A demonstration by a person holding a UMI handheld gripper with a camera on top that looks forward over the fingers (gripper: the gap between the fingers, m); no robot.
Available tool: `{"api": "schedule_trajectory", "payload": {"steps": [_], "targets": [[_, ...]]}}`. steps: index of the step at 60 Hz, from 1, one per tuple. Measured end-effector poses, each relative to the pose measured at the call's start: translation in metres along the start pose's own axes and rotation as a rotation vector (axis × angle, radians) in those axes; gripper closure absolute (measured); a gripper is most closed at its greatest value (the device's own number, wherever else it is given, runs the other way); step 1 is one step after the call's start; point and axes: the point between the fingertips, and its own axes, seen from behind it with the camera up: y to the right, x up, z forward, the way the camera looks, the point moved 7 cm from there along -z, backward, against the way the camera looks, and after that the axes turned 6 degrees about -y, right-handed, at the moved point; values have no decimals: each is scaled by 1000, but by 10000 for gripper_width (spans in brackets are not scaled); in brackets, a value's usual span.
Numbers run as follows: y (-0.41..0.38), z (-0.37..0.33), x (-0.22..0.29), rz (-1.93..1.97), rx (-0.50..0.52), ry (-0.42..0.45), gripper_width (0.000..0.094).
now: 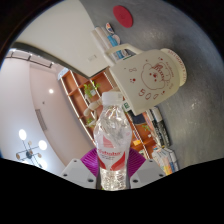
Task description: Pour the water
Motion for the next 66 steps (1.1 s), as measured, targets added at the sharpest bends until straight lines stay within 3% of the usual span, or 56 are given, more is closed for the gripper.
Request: {"api": "schedule_trajectory", "payload": {"steps": [10, 18, 28, 37, 42, 66], "targets": [[-15, 4, -21, -433, -121, -107, 570], [-55, 6, -13, -1055, -271, -109, 570], [-103, -7, 55, -1735, -571, 69, 570], [-131, -31, 110, -1955, -770, 242, 570], [-125, -38, 156, -1967, -793, 282, 569], [-88, -50, 252, -1955, -902, 280, 570]]}}
